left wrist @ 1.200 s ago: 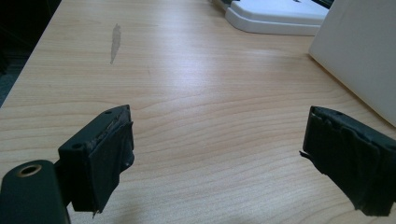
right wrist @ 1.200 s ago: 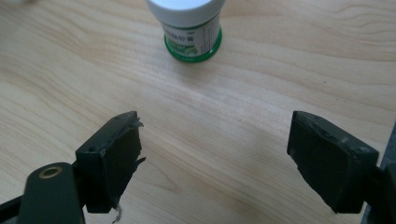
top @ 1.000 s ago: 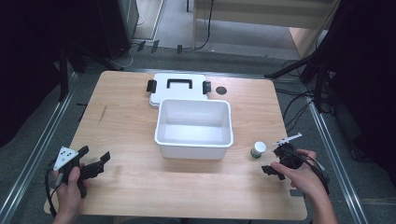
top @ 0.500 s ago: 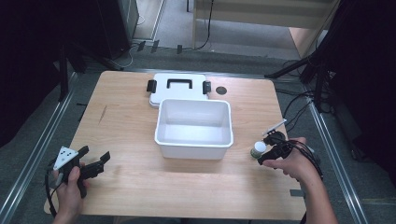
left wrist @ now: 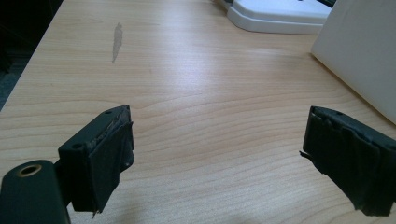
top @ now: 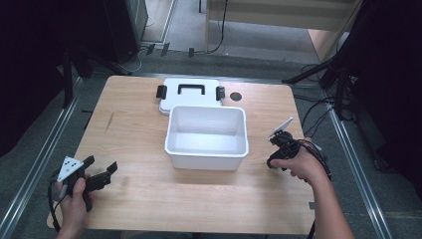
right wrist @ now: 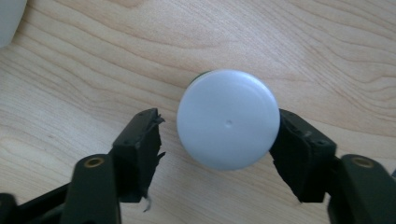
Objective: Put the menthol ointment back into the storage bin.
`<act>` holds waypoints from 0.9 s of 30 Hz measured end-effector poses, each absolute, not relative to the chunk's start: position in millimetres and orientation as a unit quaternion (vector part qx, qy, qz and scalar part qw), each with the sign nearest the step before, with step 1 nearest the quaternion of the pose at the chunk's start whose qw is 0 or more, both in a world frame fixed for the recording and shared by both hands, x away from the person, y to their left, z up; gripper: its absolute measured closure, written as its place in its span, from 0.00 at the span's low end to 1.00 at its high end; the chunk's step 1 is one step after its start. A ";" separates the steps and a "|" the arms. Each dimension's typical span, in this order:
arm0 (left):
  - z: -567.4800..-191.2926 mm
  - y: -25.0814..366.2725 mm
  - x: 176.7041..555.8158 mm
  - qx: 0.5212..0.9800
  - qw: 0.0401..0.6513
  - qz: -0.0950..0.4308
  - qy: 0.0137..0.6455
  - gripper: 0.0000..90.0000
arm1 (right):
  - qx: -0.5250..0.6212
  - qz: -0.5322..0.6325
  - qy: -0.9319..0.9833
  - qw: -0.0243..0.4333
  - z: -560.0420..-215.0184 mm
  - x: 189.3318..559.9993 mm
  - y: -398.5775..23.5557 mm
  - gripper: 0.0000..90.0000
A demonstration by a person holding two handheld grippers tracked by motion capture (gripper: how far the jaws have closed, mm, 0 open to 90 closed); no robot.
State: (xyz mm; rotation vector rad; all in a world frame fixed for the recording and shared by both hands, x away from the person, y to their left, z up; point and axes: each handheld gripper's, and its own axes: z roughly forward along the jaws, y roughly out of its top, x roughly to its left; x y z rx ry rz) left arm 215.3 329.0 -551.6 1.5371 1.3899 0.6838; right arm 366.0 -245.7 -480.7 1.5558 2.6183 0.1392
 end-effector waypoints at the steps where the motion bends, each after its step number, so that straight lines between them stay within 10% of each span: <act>1: -551.7 328.8 215.3 0.624 0.462 0.279 0.565 0.10 | 0.510 0.042 0.858 0.045 -481.7 366.8 -245.1 0.46; 27: -551.8 329.3 215.4 0.624 0.463 0.277 0.566 0.10 | 0.437 0.057 0.896 0.048 -426.1 377.3 -223.0 0.57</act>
